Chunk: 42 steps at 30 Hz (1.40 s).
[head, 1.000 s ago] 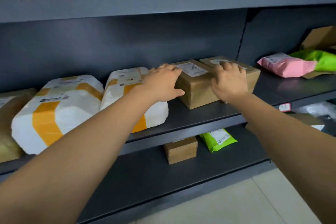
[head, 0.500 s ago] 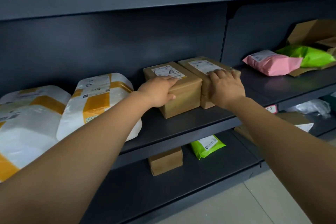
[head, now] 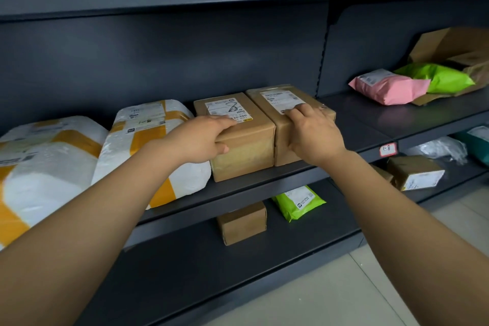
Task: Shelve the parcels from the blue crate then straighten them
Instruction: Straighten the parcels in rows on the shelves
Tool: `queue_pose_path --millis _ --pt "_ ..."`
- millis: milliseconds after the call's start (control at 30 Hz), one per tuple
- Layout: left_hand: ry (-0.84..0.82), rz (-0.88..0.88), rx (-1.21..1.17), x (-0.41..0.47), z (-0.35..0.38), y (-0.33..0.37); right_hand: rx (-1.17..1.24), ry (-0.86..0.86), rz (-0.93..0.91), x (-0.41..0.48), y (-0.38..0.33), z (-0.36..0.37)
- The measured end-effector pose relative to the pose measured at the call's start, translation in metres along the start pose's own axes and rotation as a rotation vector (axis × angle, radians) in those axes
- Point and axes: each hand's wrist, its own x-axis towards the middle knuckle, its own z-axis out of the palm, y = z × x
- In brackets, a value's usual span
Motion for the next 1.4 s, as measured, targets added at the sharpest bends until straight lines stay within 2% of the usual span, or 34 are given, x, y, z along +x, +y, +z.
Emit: queue_pose_path --millis 400,633,800,1067,1400 --pt "0.057 0.026 0.156 -0.008 0.013 0.002 -0.070 0.000 0.032 -0.008 -0.009 0.006" --pt "0.099 0.006 0.229 -0.048 -0.013 -0.006 -0.107 -0.177 0.128 -0.017 -0.035 -0.022" --pt "0.043 -0.071 0.219 -0.109 -0.072 -0.038 -0.108 -0.329 0.068 -0.025 -0.094 -0.074" --pt "-0.192 -0.326 0.239 -0.233 -0.161 -0.102 -0.088 -0.560 -0.149 -0.025 -0.224 -0.173" --pt "-0.239 -0.455 0.183 -0.399 -0.289 -0.145 0.039 -0.591 -0.371 -0.028 -0.384 -0.318"
